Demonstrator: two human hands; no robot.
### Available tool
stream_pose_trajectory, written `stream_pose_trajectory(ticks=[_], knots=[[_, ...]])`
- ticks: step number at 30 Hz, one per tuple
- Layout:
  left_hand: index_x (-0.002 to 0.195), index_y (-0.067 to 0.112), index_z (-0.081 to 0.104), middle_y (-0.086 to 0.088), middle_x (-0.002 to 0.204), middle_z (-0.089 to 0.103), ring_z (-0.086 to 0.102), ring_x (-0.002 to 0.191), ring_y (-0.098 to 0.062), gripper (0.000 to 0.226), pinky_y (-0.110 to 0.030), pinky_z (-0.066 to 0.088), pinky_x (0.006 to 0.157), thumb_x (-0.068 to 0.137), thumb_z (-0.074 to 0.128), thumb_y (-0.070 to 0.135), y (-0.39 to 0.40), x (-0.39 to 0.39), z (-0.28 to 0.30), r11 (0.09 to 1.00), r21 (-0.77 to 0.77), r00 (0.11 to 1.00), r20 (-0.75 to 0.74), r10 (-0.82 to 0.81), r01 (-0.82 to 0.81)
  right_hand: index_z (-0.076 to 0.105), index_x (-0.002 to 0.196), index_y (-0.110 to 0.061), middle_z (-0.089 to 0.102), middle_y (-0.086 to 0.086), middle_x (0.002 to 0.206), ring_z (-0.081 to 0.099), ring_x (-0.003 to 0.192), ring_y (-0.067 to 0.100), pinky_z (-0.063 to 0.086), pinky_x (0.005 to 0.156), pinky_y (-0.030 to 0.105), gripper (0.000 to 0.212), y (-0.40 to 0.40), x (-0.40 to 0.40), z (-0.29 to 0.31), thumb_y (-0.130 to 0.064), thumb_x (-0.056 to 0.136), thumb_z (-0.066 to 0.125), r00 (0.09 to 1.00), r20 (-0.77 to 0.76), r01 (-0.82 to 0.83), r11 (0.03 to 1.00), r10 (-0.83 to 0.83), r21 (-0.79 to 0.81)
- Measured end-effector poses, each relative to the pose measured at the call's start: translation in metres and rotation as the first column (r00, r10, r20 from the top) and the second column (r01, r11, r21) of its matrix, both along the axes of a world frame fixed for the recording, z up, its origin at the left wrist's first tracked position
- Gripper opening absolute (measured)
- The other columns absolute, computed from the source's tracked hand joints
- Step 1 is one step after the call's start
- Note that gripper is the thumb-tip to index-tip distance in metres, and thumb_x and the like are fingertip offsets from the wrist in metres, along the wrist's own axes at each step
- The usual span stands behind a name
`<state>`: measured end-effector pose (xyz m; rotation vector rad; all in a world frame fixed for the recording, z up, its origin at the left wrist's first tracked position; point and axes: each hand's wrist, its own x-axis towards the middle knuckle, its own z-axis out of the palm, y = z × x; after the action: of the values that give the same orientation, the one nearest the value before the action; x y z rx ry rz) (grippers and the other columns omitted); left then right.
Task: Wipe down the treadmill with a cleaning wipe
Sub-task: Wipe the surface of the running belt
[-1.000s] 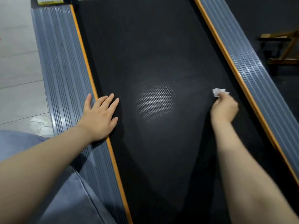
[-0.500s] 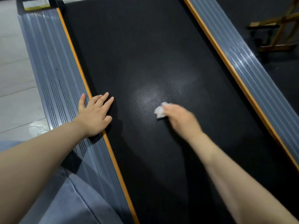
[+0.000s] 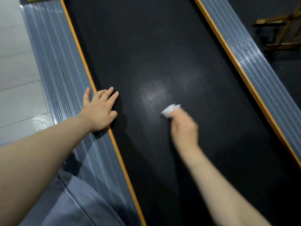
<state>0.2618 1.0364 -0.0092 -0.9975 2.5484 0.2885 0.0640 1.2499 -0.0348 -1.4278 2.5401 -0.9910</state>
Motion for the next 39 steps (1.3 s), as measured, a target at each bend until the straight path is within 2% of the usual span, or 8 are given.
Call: stream_pose_trajectory(ticks=[3, 6, 11, 15, 21, 33, 37, 39], knots=[[0.158, 0.027, 0.007, 0.002, 0.166, 0.001, 0.001, 0.150, -0.018, 0.065, -0.055, -0.018, 0.115, 0.098, 0.030, 0.038, -0.002, -0.001, 0.002, 1.000, 0.006, 1.000, 0.020, 0.005, -0.005, 0.069, 0.112, -0.008, 0.065, 0.000, 0.120, 0.060, 0.116, 0.018, 0.041, 0.109, 0.033, 0.023, 0.018, 0.118, -0.009, -0.007, 0.102, 0.049, 0.897, 0.134, -0.423, 0.906, 0.421, -0.019], [0.158, 0.025, 0.009, 0.001, 0.166, 0.002, -0.002, 0.151, -0.017, 0.064, -0.055, -0.016, 0.118, 0.099, 0.032, 0.035, 0.002, 0.003, 0.005, 1.000, 0.004, 1.000, -0.009, 0.008, -0.008, 0.069, 0.115, -0.004, 0.065, 0.008, 0.127, 0.059, 0.120, 0.023, 0.042, 0.109, 0.034, 0.023, 0.026, 0.127, -0.023, 0.000, 0.096, 0.058, 0.820, 0.040, -0.569, 0.820, 0.572, -0.062], [0.155, 0.022, 0.025, -0.004, 0.164, 0.015, 0.002, 0.152, -0.024, 0.063, -0.060, -0.007, 0.118, 0.096, 0.041, 0.038, 0.047, 0.027, 0.003, 0.999, -0.036, 0.990, -0.138, -0.015, 0.010, 0.067, 0.119, -0.001, 0.063, 0.012, 0.128, 0.059, 0.119, 0.027, 0.046, 0.104, 0.040, 0.028, 0.018, 0.123, -0.027, 0.003, 0.097, 0.049, 0.819, 0.010, -0.574, 0.818, 0.574, 0.036], [0.156, 0.026, 0.022, -0.002, 0.163, 0.020, 0.002, 0.152, -0.023, 0.064, -0.060, -0.008, 0.118, 0.095, 0.036, 0.038, 0.047, 0.031, 0.000, 0.998, -0.065, 0.990, -0.141, -0.018, 0.009, 0.060, 0.130, -0.005, 0.052, 0.011, 0.142, 0.047, 0.132, 0.027, 0.037, 0.113, 0.039, 0.038, 0.019, 0.122, -0.029, -0.002, 0.094, 0.045, 0.807, -0.012, -0.577, 0.793, 0.590, 0.195], [0.156, 0.029, 0.018, -0.002, 0.163, 0.018, -0.004, 0.152, -0.024, 0.063, -0.061, -0.013, 0.115, 0.096, 0.034, 0.039, 0.043, 0.028, 0.002, 0.999, -0.026, 0.991, -0.129, -0.037, 0.034, 0.058, 0.133, -0.007, 0.053, 0.008, 0.142, 0.045, 0.134, 0.025, 0.034, 0.115, 0.038, 0.042, 0.015, 0.122, -0.018, -0.007, 0.094, 0.041, 0.806, -0.028, -0.561, 0.777, 0.591, 0.285], [0.156, 0.028, 0.016, -0.003, 0.164, 0.012, -0.008, 0.152, -0.025, 0.061, -0.062, -0.014, 0.113, 0.098, 0.033, 0.038, 0.040, 0.030, 0.010, 0.997, 0.007, 0.991, -0.105, -0.080, 0.081, 0.054, 0.137, -0.007, 0.050, 0.007, 0.145, 0.042, 0.137, 0.024, 0.029, 0.118, 0.036, 0.044, 0.015, 0.127, -0.017, -0.008, 0.094, 0.043, 0.815, -0.058, -0.535, 0.788, 0.576, 0.306], [0.157, 0.026, 0.017, -0.002, 0.165, 0.009, -0.011, 0.151, -0.023, 0.059, -0.061, -0.010, 0.116, 0.100, 0.031, 0.035, 0.046, 0.029, 0.011, 1.000, -0.006, 0.997, -0.079, -0.018, 0.018, 0.059, 0.131, -0.003, 0.055, 0.011, 0.139, 0.048, 0.131, 0.028, 0.035, 0.114, 0.039, 0.043, 0.015, 0.129, -0.020, -0.002, 0.092, 0.042, 0.805, -0.085, -0.549, 0.792, 0.587, 0.265], [0.157, 0.023, 0.017, -0.003, 0.165, 0.005, -0.014, 0.151, -0.025, 0.058, -0.059, -0.009, 0.117, 0.102, 0.030, 0.033, 0.069, 0.029, 0.010, 0.998, -0.022, 0.995, -0.086, 0.059, -0.061, 0.061, 0.128, -0.001, 0.058, 0.013, 0.136, 0.052, 0.127, 0.031, 0.037, 0.112, 0.039, 0.042, 0.014, 0.124, -0.017, 0.002, 0.089, 0.047, 0.769, -0.085, -0.599, 0.761, 0.633, 0.250]])
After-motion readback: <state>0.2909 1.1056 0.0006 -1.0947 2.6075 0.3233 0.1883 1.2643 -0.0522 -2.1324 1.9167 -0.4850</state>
